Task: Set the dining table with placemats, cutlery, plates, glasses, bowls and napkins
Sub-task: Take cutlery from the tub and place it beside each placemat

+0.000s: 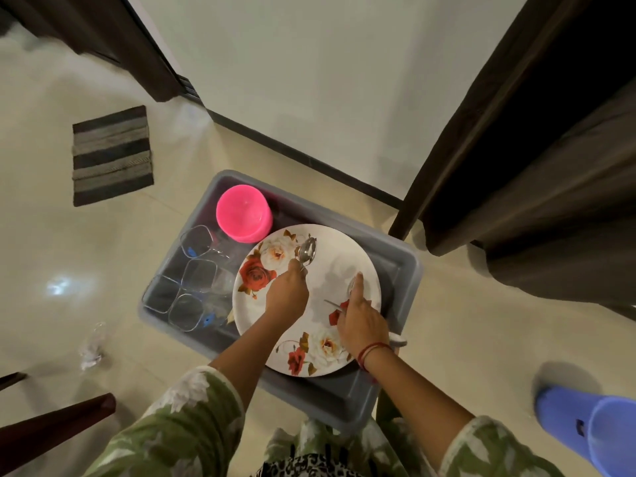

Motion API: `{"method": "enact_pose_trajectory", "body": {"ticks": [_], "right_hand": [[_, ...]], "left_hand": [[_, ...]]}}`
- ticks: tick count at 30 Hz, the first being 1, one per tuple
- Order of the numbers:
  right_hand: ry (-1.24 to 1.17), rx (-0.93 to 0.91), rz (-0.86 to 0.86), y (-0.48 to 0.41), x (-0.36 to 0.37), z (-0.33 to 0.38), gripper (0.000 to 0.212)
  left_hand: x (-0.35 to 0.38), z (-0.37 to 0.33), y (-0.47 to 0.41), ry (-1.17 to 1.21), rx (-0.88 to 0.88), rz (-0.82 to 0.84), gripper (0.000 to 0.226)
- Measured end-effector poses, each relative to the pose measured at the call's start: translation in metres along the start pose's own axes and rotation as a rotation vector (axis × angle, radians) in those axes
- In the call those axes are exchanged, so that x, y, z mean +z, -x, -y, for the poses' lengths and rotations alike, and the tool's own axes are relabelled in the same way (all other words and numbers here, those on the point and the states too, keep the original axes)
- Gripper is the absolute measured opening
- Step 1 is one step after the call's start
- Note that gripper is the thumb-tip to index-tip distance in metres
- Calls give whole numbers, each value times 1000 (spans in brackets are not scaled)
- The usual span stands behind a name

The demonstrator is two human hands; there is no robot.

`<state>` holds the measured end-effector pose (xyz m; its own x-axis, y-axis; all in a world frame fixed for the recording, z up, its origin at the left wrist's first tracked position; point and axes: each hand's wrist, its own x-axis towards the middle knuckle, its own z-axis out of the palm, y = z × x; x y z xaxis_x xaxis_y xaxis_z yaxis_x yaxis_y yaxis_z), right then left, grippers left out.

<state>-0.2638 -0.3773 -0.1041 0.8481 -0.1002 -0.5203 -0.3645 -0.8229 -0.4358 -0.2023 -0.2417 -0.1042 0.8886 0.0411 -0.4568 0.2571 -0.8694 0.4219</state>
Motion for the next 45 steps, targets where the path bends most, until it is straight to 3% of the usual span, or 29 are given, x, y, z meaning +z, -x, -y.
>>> {"method": "enact_pose_trajectory", "body": {"ticks": [8, 12, 15, 20, 23, 31, 37, 45], "right_hand": [[-94, -86, -79, 40, -50, 25, 71], [-95, -168, -108, 61, -84, 47, 44], [-156, -261, -78, 75, -103, 71, 26], [-231, -477, 10, 103, -124, 107, 19], [-363, -530, 137, 119, -133, 115, 17], [-407, -718, 456, 172, -127, 99, 21], [-474, -670, 737, 230, -97, 84, 21], [-207, -537, 1054, 323, -67, 51, 22]], "left_hand": [[-54, 1, 62, 292, 30, -275, 16], [-91, 2, 99, 489, 21, -422, 22], [-119, 6, 130, 464, 18, -488, 18], [-140, 18, 179, 508, -139, -616, 25], [-140, 13, 219, 510, -232, -737, 25], [-83, 0, 330, 588, -604, -1005, 32], [-30, -24, 425, 736, -743, -1180, 32], [27, -53, 516, 948, -842, -1343, 18]]}}
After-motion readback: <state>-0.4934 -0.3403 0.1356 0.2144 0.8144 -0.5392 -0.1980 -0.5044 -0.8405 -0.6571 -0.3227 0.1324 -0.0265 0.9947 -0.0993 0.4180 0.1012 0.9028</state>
